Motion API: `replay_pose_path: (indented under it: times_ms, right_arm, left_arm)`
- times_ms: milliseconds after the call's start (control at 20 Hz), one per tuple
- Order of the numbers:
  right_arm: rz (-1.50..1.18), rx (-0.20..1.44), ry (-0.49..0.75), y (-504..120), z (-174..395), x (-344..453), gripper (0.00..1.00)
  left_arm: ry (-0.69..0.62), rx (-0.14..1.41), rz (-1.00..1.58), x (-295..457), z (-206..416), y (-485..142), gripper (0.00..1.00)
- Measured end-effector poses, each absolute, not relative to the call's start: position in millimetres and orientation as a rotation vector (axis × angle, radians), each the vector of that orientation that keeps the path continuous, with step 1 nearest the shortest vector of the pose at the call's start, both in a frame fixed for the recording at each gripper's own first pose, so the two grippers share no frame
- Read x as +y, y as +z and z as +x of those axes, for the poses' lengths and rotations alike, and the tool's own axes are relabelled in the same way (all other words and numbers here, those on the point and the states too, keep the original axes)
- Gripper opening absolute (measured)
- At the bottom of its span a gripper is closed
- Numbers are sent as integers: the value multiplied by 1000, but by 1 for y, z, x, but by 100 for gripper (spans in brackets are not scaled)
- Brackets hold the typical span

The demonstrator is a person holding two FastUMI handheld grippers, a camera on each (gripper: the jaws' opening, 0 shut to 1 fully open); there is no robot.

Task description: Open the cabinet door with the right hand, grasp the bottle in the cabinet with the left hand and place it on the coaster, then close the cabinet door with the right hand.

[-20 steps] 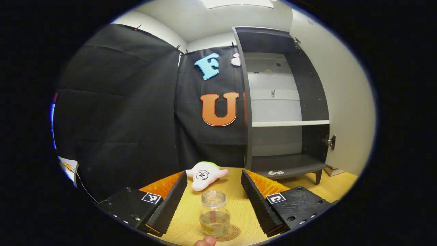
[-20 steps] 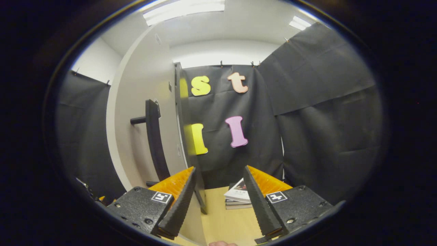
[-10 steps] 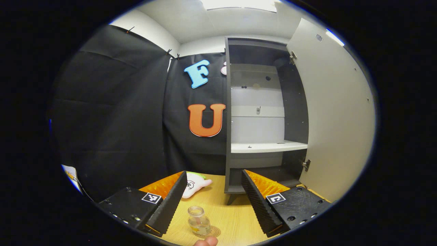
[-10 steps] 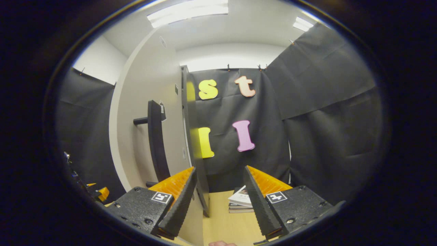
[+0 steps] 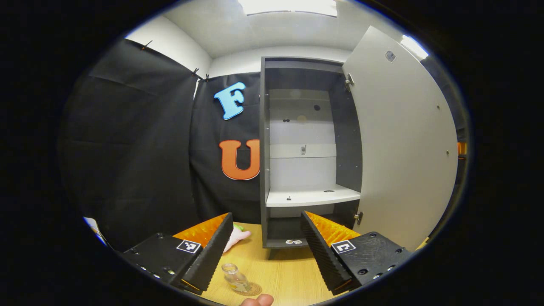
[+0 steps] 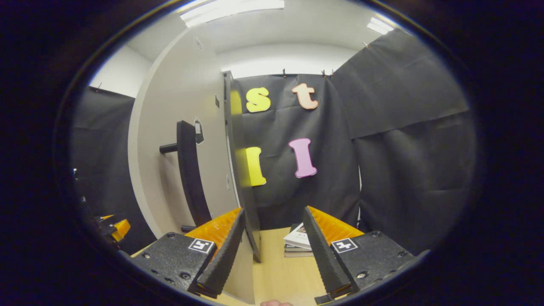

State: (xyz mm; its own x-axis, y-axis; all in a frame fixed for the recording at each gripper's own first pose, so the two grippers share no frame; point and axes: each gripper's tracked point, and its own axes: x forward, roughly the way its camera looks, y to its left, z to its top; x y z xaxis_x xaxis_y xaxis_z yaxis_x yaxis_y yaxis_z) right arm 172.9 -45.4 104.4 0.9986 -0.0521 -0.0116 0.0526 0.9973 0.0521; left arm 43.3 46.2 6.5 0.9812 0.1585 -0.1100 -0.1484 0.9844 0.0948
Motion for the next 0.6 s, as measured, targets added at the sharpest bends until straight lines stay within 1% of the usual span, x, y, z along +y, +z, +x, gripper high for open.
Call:
replay_pose_path:
  times_ms: [50,100,150,200,250,300,600]
  right_arm:
    - [37,17,-34,105,172,-42,86]
    - [25,3,-24,110,174,-37,82]
    - [0,3,-12,111,175,-34,75]
    - [-17,-9,0,113,173,-28,75]
    - [-39,-9,15,112,174,-21,75]
    - [-45,-16,36,112,174,-11,81]
    - [-6,25,212,99,183,66,81]
  left_arm:
    - [151,114,84,45,41,6,95]
    - [149,115,82,44,40,5,95]
    - [151,118,81,45,39,3,95]
    - [154,123,78,46,38,2,95]
    - [155,127,73,46,36,-1,95]
    - [154,130,68,47,35,-2,95]
    - [152,135,70,59,27,-4,95]
